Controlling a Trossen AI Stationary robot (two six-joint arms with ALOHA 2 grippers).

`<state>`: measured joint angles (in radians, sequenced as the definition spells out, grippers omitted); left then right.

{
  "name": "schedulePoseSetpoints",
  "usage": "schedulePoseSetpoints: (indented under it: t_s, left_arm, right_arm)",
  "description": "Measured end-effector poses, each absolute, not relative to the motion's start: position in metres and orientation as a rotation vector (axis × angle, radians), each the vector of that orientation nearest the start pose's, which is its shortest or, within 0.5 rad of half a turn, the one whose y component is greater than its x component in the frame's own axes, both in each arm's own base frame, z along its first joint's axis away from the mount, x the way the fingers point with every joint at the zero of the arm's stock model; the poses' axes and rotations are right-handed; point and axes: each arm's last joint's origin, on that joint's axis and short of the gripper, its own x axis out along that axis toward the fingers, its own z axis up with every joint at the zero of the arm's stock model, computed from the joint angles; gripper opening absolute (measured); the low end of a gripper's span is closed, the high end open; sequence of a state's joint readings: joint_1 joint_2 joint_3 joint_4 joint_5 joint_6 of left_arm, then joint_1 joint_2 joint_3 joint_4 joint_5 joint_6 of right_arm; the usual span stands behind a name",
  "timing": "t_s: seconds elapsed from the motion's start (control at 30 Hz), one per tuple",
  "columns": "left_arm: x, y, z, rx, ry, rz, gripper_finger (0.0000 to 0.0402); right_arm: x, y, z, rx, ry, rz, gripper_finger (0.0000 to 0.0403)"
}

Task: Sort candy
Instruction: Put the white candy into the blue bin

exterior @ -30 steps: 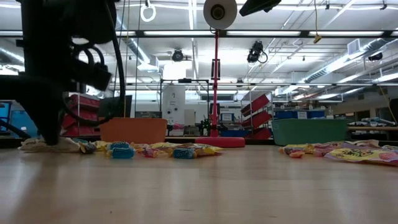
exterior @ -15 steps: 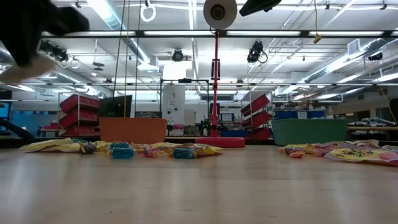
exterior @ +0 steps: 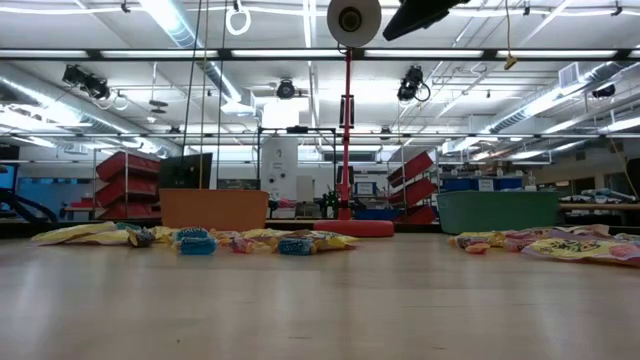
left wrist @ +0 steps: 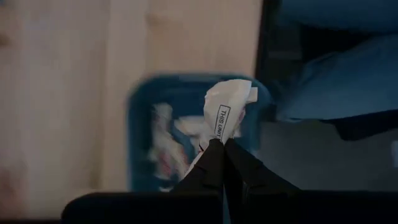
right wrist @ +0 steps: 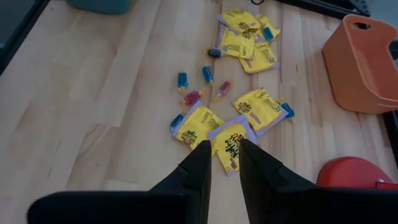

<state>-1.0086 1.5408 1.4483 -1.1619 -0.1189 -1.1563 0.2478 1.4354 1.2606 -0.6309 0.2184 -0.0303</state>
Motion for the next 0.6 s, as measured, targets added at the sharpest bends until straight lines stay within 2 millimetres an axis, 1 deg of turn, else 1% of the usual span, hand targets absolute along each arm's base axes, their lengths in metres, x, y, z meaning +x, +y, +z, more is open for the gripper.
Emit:
schedulePoseSetpoints:
  t_s: [0.1, 0.23, 0.37, 0.6]
  left_arm:
    - [0.148, -0.257, 0.308, -0.361, 1.325, 0.006, 0.0]
    - [0.143, -0.276, 0.292, -0.388, 1.344, 0.041, 0.0]
    - [0.147, -0.293, 0.27, -0.346, 1.368, 0.066, 0.0]
    - [0.154, -0.307, 0.229, -0.249, 1.445, 0.17, 0.0]
  right_arm:
    - [0.301, 0.07, 0.304, -0.223, 0.808, 0.042, 0.0068]
    - [0.31, 0.072, 0.291, -0.234, 0.847, 0.043, 0.0068]
    - [0.315, 0.073, 0.283, -0.249, 0.876, 0.046, 0.0068]
    - [0.315, 0.072, 0.286, -0.245, 0.857, 0.046, 0.0068]
